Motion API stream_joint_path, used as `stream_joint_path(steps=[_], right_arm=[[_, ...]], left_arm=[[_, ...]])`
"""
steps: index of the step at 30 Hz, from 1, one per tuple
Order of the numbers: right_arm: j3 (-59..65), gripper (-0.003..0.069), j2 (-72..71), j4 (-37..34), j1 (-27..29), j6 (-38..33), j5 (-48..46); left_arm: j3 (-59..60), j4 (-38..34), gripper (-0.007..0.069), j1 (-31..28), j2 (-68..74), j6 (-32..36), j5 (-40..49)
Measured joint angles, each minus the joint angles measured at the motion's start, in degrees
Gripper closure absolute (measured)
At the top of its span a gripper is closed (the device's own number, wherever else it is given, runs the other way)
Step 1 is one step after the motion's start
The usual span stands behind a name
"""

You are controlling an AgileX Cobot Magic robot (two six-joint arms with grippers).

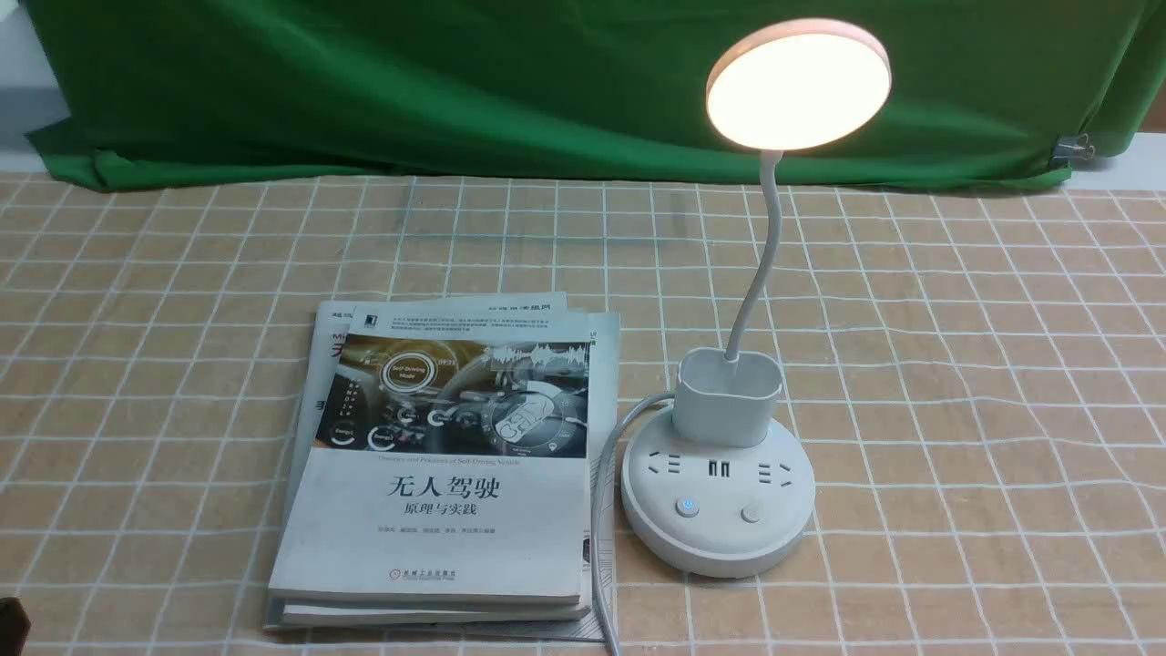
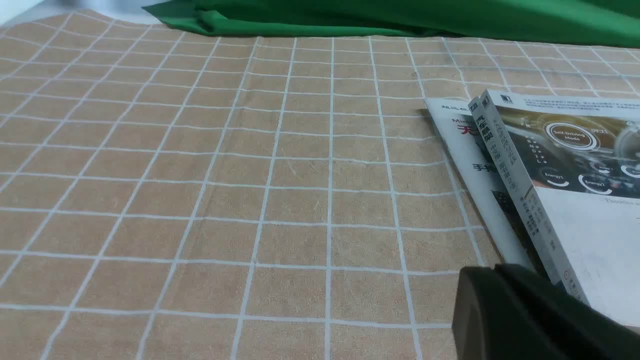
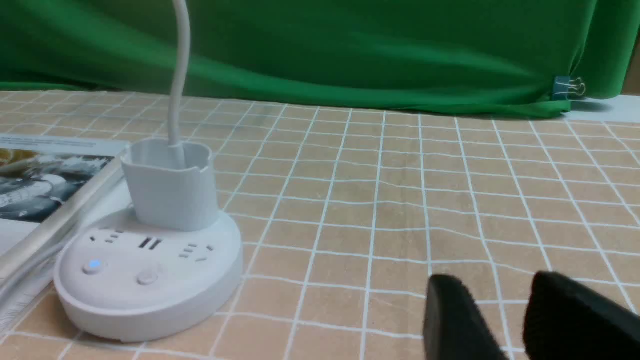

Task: Turn off the desk lamp on the light coffee tablecloth by hand.
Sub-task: 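Press the power button on the lamp base to turn the lamp off with the right gripper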

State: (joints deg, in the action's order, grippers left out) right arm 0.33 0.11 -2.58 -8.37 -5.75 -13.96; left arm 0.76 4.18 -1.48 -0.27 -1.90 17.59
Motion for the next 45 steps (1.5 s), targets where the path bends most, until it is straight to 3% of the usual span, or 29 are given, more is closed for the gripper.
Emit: stream_joint_path(steps=[34,38,42,45], right_arm=[[0.0,0.042,0.0,0.0,0.0,0.0,0.86],[0.0,0.042,0.0,-4.32,0.0,9.79,5.16],[0.0,0.042,0.0,-5.98,0.0,28.77,12.43],[0.0,0.042,0.0,-6.28,0.0,35.04,15.63]], left_arm=[[0.0,0.0,0.062,0.0,0.0,-0.04,0.0],[0.0,0.0,0.062,0.0,0.0,-0.04,0.0],[0.0,0.0,0.062,0.0,0.0,0.02,0.0],[0.0,0.0,0.062,0.0,0.0,-0.04,0.0]])
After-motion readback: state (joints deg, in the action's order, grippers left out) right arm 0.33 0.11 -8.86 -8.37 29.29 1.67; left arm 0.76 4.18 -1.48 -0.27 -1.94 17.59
